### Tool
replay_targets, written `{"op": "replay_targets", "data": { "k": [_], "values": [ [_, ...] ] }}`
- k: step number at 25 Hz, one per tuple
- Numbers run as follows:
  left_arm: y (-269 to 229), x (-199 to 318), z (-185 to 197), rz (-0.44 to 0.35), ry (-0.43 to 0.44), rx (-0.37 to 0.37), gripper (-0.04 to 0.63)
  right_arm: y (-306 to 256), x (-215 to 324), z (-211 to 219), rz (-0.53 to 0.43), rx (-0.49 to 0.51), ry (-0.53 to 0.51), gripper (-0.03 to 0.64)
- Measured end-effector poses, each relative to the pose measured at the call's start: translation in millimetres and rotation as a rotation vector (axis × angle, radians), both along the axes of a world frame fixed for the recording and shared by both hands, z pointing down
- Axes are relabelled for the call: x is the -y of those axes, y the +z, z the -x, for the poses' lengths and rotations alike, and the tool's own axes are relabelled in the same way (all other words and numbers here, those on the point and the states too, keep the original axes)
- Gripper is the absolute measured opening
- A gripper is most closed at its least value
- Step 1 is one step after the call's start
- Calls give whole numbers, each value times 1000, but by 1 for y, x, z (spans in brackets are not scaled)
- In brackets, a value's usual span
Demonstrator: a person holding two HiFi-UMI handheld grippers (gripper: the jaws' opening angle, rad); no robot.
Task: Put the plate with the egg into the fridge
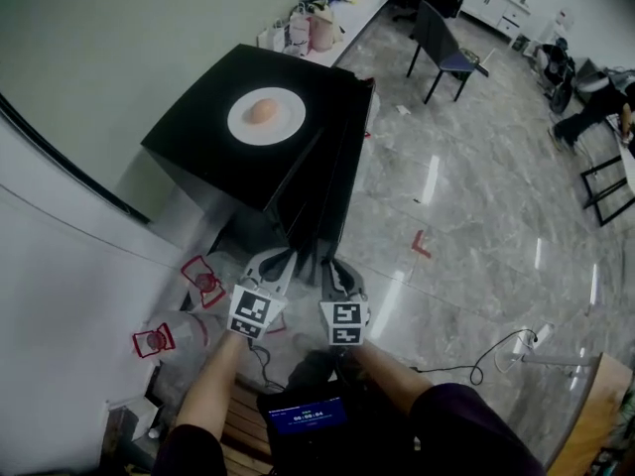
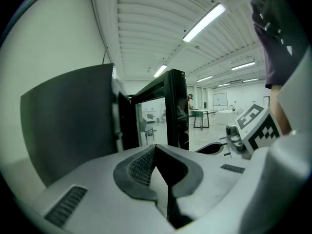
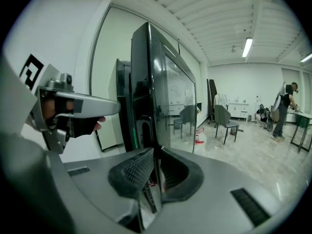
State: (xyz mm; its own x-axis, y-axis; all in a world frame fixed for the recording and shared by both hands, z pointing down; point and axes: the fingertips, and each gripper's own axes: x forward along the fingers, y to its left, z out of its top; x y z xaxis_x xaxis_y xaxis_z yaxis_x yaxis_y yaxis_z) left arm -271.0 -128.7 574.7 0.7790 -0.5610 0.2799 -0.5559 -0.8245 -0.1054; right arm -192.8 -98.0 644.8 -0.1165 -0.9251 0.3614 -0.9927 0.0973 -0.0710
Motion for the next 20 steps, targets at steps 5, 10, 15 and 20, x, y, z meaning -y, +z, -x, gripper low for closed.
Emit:
{"op": "replay_targets", "data": {
  "k": [5, 10, 15, 20],
  "values": [
    [-3, -30, -76, -17, 194, -16, 9, 5, -21, -47, -26, 4, -73, 49],
    [-3, -53, -134, -25, 289, -8, 9, 6, -37, -97, -34, -38, -49, 48],
    [0, -63, -174, -22, 315, -16, 9, 1, -58, -138, -66, -89, 14, 48],
    [1, -67, -209, -28, 320, -11, 9, -5, -74, -183, -90, -98, 102, 9]
  ]
}}
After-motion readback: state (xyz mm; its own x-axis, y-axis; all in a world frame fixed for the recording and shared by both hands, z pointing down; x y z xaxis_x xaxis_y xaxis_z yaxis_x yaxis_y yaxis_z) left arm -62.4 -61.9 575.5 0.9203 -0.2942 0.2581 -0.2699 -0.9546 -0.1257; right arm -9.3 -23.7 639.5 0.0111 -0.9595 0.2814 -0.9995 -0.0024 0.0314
